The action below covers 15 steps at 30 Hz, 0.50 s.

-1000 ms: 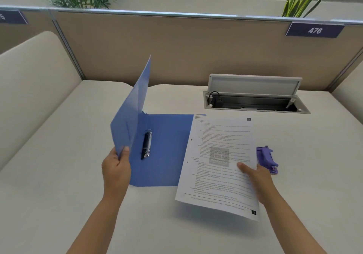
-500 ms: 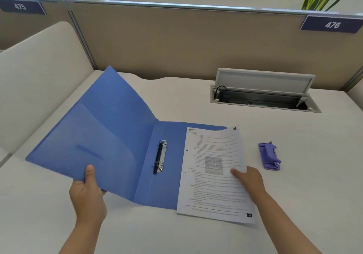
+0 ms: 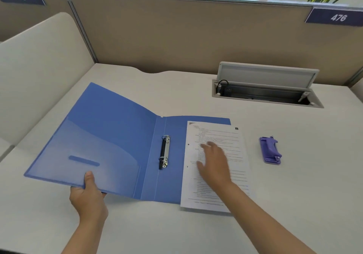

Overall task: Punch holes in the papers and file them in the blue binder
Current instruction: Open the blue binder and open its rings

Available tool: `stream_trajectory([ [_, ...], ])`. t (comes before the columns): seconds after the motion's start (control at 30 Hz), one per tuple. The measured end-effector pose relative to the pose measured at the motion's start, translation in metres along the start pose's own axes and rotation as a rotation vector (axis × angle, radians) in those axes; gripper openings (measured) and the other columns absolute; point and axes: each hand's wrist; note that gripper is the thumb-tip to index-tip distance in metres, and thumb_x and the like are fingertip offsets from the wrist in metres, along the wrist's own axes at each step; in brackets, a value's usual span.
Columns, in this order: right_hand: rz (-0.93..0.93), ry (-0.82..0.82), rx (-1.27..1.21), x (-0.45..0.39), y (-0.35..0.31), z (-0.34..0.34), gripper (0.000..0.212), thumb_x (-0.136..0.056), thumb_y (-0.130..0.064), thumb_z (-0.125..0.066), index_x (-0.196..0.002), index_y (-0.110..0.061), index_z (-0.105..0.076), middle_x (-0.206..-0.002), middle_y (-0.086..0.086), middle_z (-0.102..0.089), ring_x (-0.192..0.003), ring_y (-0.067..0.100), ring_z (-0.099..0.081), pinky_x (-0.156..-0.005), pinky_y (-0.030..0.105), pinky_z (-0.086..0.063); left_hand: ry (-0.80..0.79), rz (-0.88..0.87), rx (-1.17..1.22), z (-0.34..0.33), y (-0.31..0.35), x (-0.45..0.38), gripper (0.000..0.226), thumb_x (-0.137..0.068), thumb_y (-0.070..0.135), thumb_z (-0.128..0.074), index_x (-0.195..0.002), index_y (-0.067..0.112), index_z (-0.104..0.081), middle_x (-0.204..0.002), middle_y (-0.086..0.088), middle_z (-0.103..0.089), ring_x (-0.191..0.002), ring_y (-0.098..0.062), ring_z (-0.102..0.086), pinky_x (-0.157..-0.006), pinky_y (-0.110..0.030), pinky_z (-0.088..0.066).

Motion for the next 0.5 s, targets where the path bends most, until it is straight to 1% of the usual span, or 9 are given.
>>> stream_trajectory([
  [0.07,0.163,-0.102,-0.02,-0.001,-0.019,-0.011,0.049,-0.092,-0.023,-0.052,-0.14,-0.018,-0.04,-0.149,0.001,-0.035,-0.137,0.021,-0.031,-0.113,0.033,-0.026,0.045,-0.007,-0.016,0.003,-0.005,-0.004,0.016,-0.091,0.016,-0.056,-0.102,0.025,-0.048,-0.114,0.001,-0.055,-0.103,-0.021,-0.056,-0.079,-0.039,-0.051],
  [0.17,0.318,-0.202,0.003,-0.007,-0.037,-0.025,0.042,-0.093,-0.019,-0.048,-0.135,-0.017,-0.047,-0.144,0.0,-0.043,-0.132,0.021,-0.036,-0.107,0.031,-0.031,0.103,-0.001,-0.051,0.008,-0.009,-0.01,0.053,-0.086,0.008,-0.062,-0.13,0.017,-0.034,-0.121,-0.003,-0.051,-0.103,-0.02,-0.056,-0.092,-0.049,-0.049],
  [0.2,0.351,-0.22,0.036,-0.009,-0.039,-0.028,0.041,-0.093,-0.018,-0.047,-0.134,-0.016,-0.048,-0.142,0.0,-0.044,-0.13,0.021,-0.038,-0.106,0.031,-0.031,0.116,0.003,-0.062,0.01,-0.008,-0.01,0.068,-0.084,0.006,-0.063,-0.139,0.02,-0.026,-0.125,-0.007,-0.05,-0.103,-0.019,-0.055,-0.093,-0.047,-0.049],
  [0.27,0.389,-0.236,0.107,-0.014,-0.042,-0.033,0.038,-0.094,-0.019,-0.045,-0.132,-0.016,-0.05,-0.138,0.0,-0.049,-0.127,0.021,-0.04,-0.102,0.031,-0.032,0.137,-0.011,-0.128,0.013,-0.006,-0.01,0.089,-0.082,0.002,-0.065,-0.148,0.023,-0.009,-0.138,-0.013,-0.041,-0.105,-0.018,-0.052,-0.094,-0.04,-0.046],
  [0.33,0.377,-0.228,0.135,-0.019,-0.045,-0.035,0.035,-0.096,-0.019,-0.042,-0.128,-0.015,-0.053,-0.133,0.0,-0.053,-0.123,0.022,-0.043,-0.099,0.032,-0.033,0.152,-0.08,-0.348,0.016,0.0,-0.01,0.1,-0.079,0.001,-0.068,-0.15,0.016,0.001,-0.148,-0.02,-0.025,-0.117,-0.023,-0.046,-0.101,-0.038,-0.039],
  [0.37,0.363,-0.225,0.134,-0.02,-0.046,-0.036,0.034,-0.096,-0.019,-0.041,-0.126,-0.015,-0.055,-0.131,0.001,-0.055,-0.121,0.022,-0.045,-0.098,0.032,-0.034,0.158,-0.162,-0.54,0.019,0.001,-0.013,0.103,-0.076,0.003,-0.071,-0.15,0.012,0.001,-0.151,-0.024,-0.016,-0.128,-0.031,-0.037,-0.107,-0.042,-0.031],
  [0.43,0.336,-0.227,0.149,-0.024,-0.049,-0.038,0.032,-0.096,-0.02,-0.039,-0.123,-0.015,-0.057,-0.128,0.002,-0.057,-0.119,0.023,-0.048,-0.096,0.032,-0.034,0.108,-0.428,-0.975,0.026,-0.003,-0.024,0.098,-0.071,0.005,-0.076,-0.148,0.007,-0.016,-0.152,-0.031,-0.009,-0.139,-0.044,-0.013,-0.114,-0.052,-0.015],
  [0.47,0.323,-0.226,0.165,-0.025,-0.051,-0.039,0.032,-0.097,-0.02,-0.038,-0.122,-0.015,-0.058,-0.125,0.003,-0.058,-0.116,0.024,-0.05,-0.096,0.033,-0.034,0.02,-0.555,-1.14,0.026,-0.006,-0.03,0.088,-0.069,0.0,-0.074,-0.144,0.005,-0.029,-0.151,-0.032,-0.015,-0.139,-0.047,-0.011,-0.114,-0.056,-0.014],
  [0.5,0.31,-0.226,0.18,-0.027,-0.052,-0.04,0.031,-0.097,-0.021,-0.038,-0.12,-0.014,-0.059,-0.123,0.003,-0.059,-0.114,0.024,-0.052,-0.095,0.033,-0.034,-0.105,-0.645,-1.231,0.022,-0.01,-0.034,0.076,-0.068,-0.008,-0.07,-0.138,0.001,-0.04,-0.147,-0.032,-0.025,-0.138,-0.049,-0.017,-0.112,-0.058,-0.019],
])
Point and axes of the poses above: each hand's wrist, its own x-axis away from the middle knuckle, its own z-axis out of the back of the hand, y = z × x
